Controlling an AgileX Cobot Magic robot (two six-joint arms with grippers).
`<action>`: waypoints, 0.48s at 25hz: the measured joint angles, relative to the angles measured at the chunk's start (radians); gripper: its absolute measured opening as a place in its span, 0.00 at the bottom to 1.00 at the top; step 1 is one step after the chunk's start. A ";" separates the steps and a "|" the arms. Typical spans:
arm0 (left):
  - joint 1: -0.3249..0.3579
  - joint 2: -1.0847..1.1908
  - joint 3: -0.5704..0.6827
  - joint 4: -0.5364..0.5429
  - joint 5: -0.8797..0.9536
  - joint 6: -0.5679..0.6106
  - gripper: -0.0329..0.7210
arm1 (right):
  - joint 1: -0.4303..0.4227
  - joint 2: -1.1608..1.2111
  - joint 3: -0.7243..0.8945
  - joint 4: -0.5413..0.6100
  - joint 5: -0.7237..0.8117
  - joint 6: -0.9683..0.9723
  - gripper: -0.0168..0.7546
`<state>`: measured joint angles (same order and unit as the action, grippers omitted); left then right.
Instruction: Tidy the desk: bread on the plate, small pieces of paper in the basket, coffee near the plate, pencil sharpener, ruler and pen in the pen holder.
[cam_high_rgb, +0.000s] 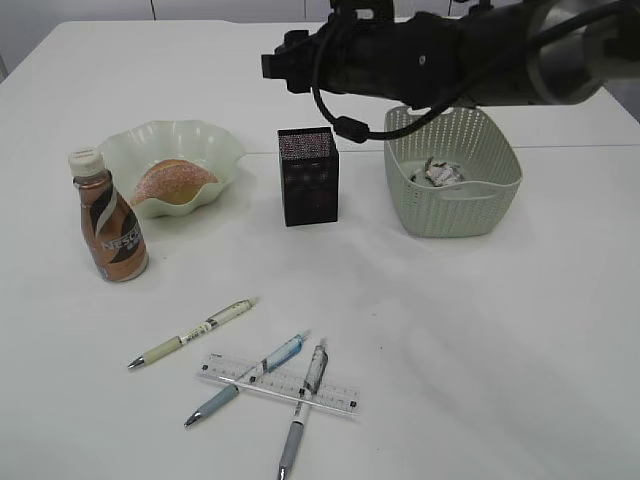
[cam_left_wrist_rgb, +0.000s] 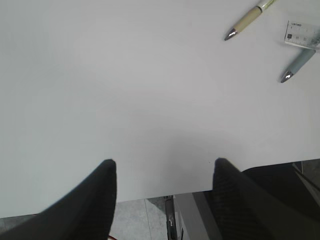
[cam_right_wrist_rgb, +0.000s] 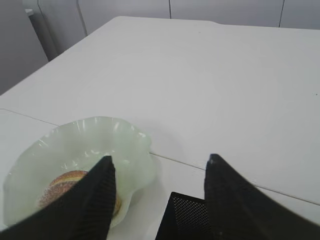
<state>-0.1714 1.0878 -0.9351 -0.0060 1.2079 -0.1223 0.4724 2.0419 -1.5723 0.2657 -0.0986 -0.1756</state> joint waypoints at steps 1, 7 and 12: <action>0.000 0.000 0.000 0.000 0.000 0.000 0.63 | 0.000 -0.010 0.000 0.000 0.008 0.000 0.56; 0.000 0.000 0.000 0.000 0.000 0.000 0.63 | 0.000 -0.042 0.000 0.000 0.099 0.000 0.56; 0.000 0.000 0.000 -0.002 0.006 -0.002 0.63 | 0.000 -0.073 0.000 0.000 0.214 0.000 0.56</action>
<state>-0.1714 1.0878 -0.9351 -0.0082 1.2137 -0.1242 0.4724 1.9691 -1.5723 0.2657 0.1157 -0.1756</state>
